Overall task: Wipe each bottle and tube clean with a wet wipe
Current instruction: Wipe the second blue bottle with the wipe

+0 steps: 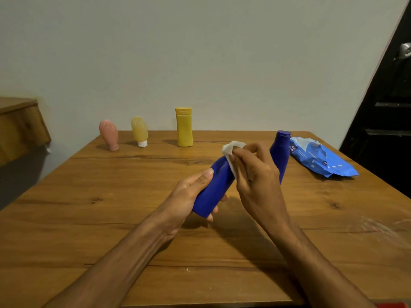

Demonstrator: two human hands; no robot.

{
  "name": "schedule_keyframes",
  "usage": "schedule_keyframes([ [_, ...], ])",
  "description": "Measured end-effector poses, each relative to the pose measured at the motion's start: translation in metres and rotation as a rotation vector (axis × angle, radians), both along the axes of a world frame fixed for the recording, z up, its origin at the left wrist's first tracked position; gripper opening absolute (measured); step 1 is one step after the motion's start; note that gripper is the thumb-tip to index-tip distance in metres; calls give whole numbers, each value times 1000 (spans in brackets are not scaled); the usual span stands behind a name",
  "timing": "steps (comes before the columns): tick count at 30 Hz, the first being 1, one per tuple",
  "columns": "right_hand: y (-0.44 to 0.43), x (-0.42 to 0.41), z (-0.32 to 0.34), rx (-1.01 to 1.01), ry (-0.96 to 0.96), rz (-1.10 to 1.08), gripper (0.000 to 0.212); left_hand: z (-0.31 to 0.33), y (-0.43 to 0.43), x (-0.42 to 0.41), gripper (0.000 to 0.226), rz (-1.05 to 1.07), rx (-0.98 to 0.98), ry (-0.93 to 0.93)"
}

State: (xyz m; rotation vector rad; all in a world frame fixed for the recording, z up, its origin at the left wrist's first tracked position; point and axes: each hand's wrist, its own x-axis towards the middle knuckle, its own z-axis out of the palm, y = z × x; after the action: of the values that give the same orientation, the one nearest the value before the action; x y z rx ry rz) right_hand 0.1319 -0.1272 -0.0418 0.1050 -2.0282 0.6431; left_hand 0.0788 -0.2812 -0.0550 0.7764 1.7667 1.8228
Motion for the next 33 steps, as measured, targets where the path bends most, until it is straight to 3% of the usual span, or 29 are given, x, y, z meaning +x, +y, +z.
schedule_keyframes([
  [6, 7, -3, 0, -114, 77, -115, 19, -1, 4, 4, 40, -10, -20, 11],
  [12, -4, -2, -4, 8, 9, 116, 11, 2, 2, 4, 44, -10, 96, -119],
  [18, 7, -2, 5, -232, 133, 43, 10, 5, 1, 6, 48, -103, 120, -233],
  [24, -3, -2, -4, -75, 3, 192, 11, 4, 3, 3, 57, -65, 241, -342],
  [29, 4, -1, 3, -214, 130, 59, 15, 6, 3, 7, 55, -138, 175, -316],
  [33, 0, -1, 0, -167, 61, 177, 15, 7, 3, 6, 53, -127, 245, -390],
])
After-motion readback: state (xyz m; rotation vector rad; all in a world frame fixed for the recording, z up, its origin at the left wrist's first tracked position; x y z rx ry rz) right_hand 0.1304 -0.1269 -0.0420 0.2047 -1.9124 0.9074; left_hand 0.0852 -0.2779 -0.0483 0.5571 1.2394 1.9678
